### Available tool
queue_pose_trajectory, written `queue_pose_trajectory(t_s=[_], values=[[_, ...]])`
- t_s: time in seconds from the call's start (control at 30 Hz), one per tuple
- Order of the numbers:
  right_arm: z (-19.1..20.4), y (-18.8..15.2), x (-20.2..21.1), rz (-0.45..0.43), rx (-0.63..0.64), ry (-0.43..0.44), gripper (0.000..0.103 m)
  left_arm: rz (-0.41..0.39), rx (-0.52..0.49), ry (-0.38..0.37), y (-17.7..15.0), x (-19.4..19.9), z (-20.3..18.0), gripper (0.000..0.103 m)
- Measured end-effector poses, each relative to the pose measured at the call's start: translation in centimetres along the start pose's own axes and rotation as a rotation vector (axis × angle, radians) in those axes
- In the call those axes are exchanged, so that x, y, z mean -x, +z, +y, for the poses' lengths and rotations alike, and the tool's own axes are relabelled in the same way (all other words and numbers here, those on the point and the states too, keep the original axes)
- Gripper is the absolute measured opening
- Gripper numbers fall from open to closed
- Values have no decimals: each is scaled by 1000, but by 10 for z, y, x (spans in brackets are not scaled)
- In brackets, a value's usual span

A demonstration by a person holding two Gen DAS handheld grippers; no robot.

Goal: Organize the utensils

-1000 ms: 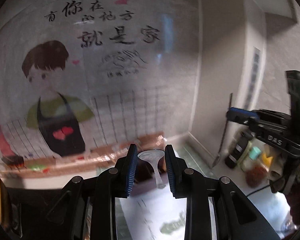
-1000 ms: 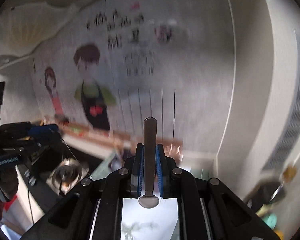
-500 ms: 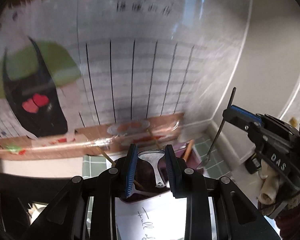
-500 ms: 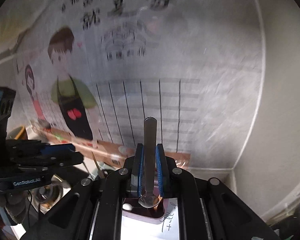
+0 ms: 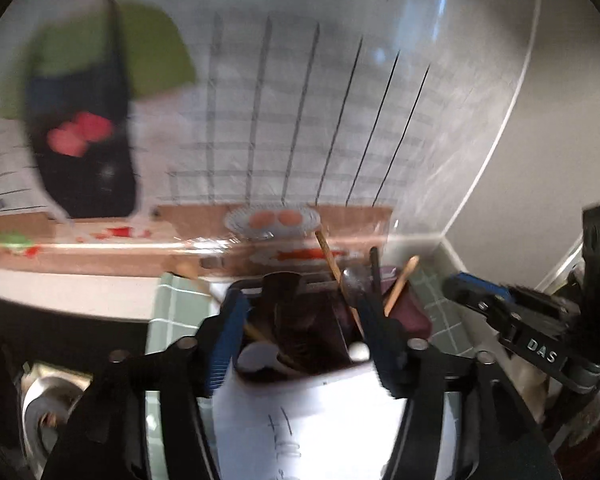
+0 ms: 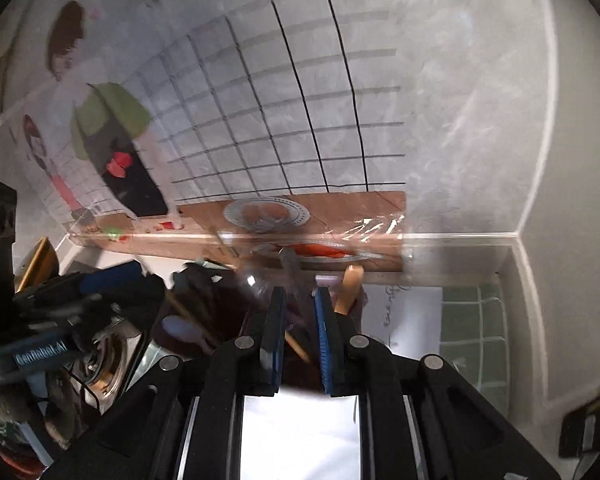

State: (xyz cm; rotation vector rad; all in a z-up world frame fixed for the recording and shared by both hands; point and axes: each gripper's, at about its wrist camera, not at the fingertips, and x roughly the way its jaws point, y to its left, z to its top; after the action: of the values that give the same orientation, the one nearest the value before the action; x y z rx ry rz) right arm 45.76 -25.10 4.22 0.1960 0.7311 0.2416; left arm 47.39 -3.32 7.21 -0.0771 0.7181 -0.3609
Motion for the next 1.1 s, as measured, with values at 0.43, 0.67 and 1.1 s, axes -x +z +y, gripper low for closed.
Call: queue_pose_trajectory(t_s=[0.43,0.67,1.1], values=[[68,-143,160,-224,149,-108,66,-216,-81,226,-163,171,-38,74],[75,-208,174,-171,100,-178,66,-156,-46,252,-213,190,-50,73],[84,-231,201,-200,80,-204,66,-164,-16,275,-232,213,-56,73]])
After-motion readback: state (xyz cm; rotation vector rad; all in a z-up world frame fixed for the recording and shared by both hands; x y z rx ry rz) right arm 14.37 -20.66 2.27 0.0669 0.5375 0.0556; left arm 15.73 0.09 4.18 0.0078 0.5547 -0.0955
